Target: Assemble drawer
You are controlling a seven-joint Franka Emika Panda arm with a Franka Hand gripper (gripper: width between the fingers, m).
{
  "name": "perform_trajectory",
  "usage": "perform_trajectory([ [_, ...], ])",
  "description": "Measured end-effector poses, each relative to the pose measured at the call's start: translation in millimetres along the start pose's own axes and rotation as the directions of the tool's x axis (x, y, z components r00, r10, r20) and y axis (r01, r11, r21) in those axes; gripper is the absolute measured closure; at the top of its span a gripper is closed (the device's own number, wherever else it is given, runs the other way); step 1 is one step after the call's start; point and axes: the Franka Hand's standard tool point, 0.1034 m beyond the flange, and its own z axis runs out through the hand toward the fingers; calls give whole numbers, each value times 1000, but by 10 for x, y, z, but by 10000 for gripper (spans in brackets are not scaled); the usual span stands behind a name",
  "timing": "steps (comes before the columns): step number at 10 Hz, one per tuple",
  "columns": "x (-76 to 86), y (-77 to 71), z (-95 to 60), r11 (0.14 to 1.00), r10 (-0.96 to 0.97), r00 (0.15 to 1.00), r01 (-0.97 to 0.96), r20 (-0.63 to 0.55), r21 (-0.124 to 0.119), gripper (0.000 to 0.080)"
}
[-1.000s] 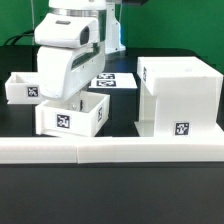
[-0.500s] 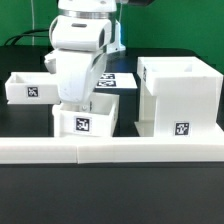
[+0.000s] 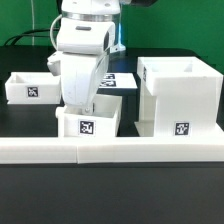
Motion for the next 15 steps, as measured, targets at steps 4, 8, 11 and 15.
perform_trajectory([
  [4,29,-7,16,1000,-16,1000,16,4,4,758],
  [8,73,-14,24,1000,-29,1000,29,4,11,758],
  [11,211,15,10,996,-73,997,73,0,44,758],
  [15,180,16,23,996,-72,997,72,1,51,758],
])
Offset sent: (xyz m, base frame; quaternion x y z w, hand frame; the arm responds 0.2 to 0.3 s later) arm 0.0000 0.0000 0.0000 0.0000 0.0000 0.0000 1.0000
